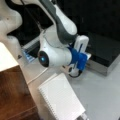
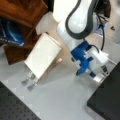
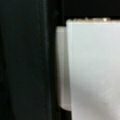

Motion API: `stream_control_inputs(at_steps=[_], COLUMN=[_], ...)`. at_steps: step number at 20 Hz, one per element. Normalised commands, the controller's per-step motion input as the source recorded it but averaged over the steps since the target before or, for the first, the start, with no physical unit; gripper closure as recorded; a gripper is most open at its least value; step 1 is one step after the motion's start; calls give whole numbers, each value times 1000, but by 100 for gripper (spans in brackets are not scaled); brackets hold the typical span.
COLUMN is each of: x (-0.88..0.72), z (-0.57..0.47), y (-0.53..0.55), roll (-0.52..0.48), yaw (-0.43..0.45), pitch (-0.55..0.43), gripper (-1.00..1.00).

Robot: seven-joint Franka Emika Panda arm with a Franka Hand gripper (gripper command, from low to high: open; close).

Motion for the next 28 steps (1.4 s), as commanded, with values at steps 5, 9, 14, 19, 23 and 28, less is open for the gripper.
stream_control_inputs(at_steps=[5, 9, 14, 19, 23, 28], x=[58, 97, 147, 165, 174, 161], z=[-150, -144, -138, -116, -20, 167], y=[-65, -52, -17, -3, 7, 78], roll=[142, 158, 155, 114, 76, -5], yaw=[-118, -135, -146, -125, -131, -126], pitch=[-101, -100, -101, -100, -67, 11], gripper=[100, 100, 100, 100, 100, 100])
